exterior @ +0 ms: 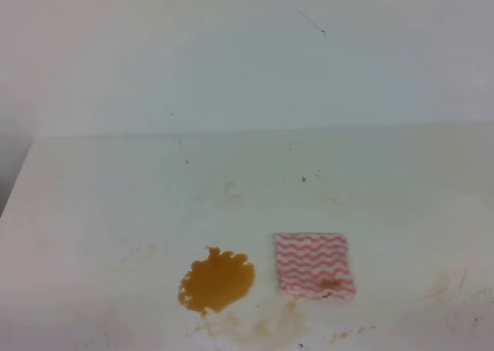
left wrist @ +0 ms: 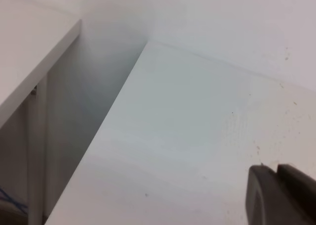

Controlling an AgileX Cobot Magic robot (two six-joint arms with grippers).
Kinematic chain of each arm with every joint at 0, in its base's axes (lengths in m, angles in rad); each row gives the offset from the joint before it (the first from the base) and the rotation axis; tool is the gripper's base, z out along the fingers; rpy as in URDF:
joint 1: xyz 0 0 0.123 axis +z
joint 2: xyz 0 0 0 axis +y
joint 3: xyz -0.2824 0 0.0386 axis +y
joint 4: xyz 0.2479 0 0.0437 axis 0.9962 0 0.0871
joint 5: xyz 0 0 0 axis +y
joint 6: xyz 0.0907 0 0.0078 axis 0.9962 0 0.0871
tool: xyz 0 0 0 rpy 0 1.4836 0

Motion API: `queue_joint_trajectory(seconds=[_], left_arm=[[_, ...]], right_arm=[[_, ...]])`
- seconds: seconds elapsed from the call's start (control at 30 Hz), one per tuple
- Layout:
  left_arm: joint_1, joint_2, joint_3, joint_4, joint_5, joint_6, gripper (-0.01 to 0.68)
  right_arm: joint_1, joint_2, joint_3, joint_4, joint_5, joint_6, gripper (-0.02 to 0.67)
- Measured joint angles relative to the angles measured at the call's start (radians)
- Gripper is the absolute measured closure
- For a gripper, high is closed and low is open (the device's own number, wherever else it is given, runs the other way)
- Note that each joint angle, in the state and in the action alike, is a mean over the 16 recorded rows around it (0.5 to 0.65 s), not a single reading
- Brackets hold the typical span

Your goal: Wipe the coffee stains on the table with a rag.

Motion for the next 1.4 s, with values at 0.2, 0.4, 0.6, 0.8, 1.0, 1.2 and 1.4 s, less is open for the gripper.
queue_joint_trajectory(seconds=[0.2, 0.4, 0.6, 0.8, 1.0, 1.2, 1.4], left_arm=[[0.0, -0.001, 0.001, 0.0, 0.0, 0.0, 0.676], [0.0, -0.002, 0.002, 0.0, 0.0, 0.0, 0.676], [0.0, -0.003, 0.006, 0.0, 0.0, 0.0, 0.676], [0.0, -0.003, 0.008, 0.0, 0.0, 0.0, 0.676], [0.0, -0.003, 0.006, 0.0, 0.0, 0.0, 0.676], [0.0, -0.003, 0.002, 0.0, 0.0, 0.0, 0.676], [0.0, -0.003, 0.0, 0.0, 0.0, 0.0, 0.676]], right_arm=[[0.0, 0.0, 0.0, -0.002, 0.0, 0.0, 0.651], [0.0, 0.0, 0.0, -0.046, 0.001, -0.005, 0.651], [0.0, 0.0, 0.0, -0.114, 0.003, -0.012, 0.651], [0.0, 0.0, 0.001, -0.174, 0.005, -0.019, 0.651], [0.0, 0.0, 0.002, -0.187, 0.006, -0.021, 0.651], [0.0, 0.0, 0.002, -0.188, 0.006, -0.022, 0.651], [0.0, 0.0, 0.002, -0.189, 0.006, -0.022, 0.651]])
